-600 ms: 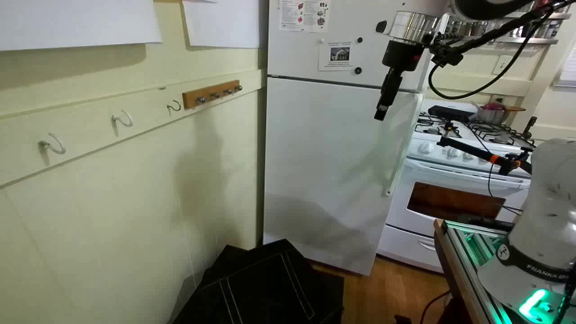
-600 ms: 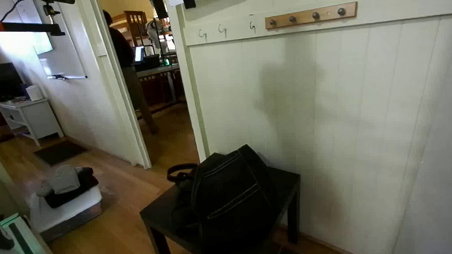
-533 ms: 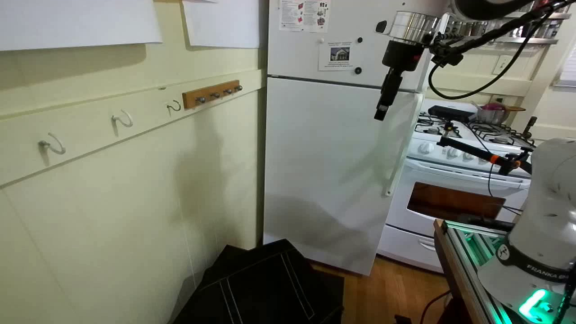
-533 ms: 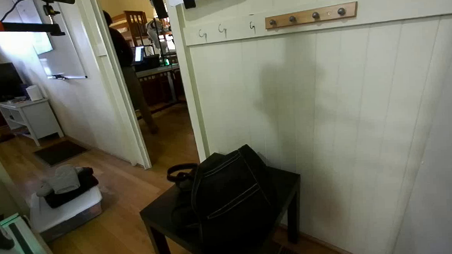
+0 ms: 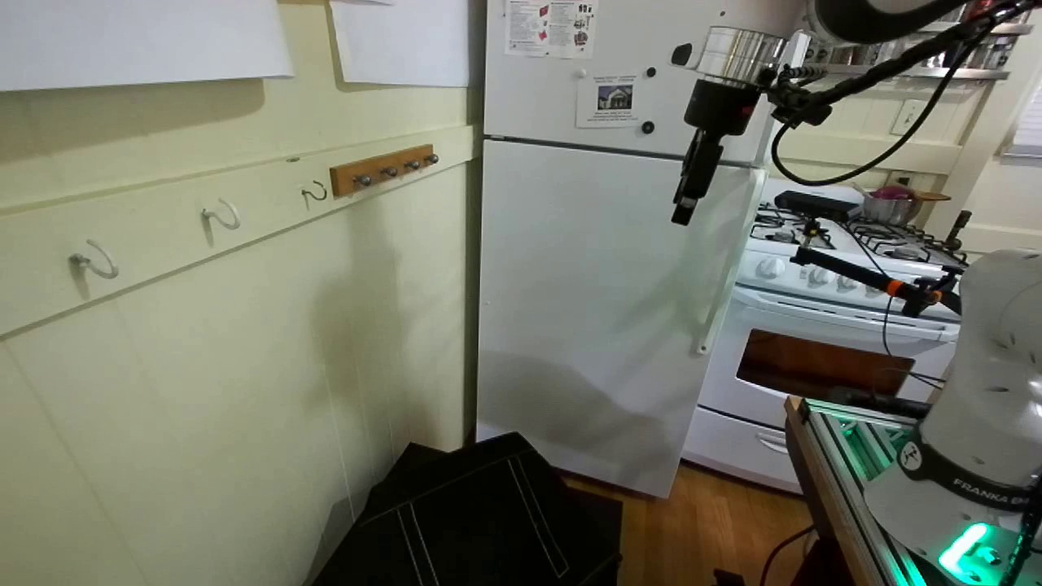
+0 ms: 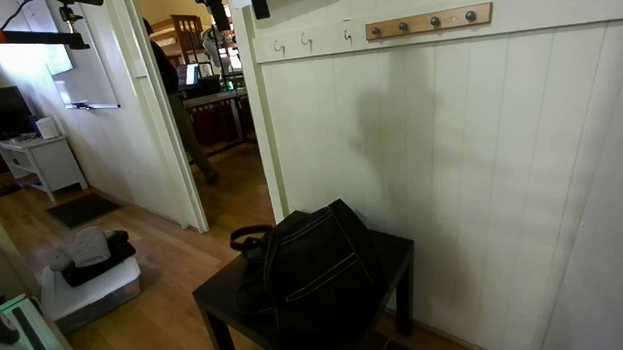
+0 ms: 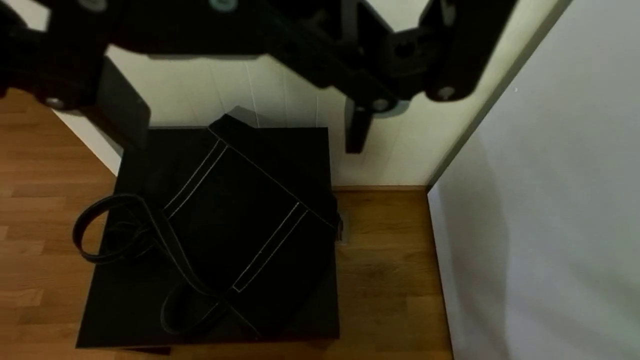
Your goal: Put the bag on the hook
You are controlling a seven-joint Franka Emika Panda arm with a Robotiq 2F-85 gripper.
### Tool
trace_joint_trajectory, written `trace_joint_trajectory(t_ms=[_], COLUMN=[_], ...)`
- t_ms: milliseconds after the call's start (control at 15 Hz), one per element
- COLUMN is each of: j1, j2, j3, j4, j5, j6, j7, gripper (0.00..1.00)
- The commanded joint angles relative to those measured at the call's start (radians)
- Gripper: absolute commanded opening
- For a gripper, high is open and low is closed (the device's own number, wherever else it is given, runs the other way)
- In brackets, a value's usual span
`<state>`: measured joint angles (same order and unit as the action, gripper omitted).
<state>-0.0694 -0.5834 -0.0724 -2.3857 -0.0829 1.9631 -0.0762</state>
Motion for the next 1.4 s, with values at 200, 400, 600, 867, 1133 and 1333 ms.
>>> trace_joint_trajectory(t_ms=[200, 400, 600, 867, 1133, 1333], j1=[0.121, 0.16, 0.175, 0.17, 0.15, 0.148], j2=[0.227, 0.337, 0.436, 0.556, 0.559, 0.575], j3=[-0.007, -0.004, 0.008, 0.042, 0.069, 0.072], j4=[0.005, 0.027, 0.056, 0.11, 0.104, 0.117], j5=[0.1, 0.168, 0.22, 0.257, 0.226, 0.226], j6=[0.237, 0.288, 0.301, 0.294, 0.287, 0.287], j7=[-0.165, -0.254, -0.326, -0.391, -0.361, -0.362], gripper=[1.0, 1.0, 1.0, 1.0, 1.0, 1.0])
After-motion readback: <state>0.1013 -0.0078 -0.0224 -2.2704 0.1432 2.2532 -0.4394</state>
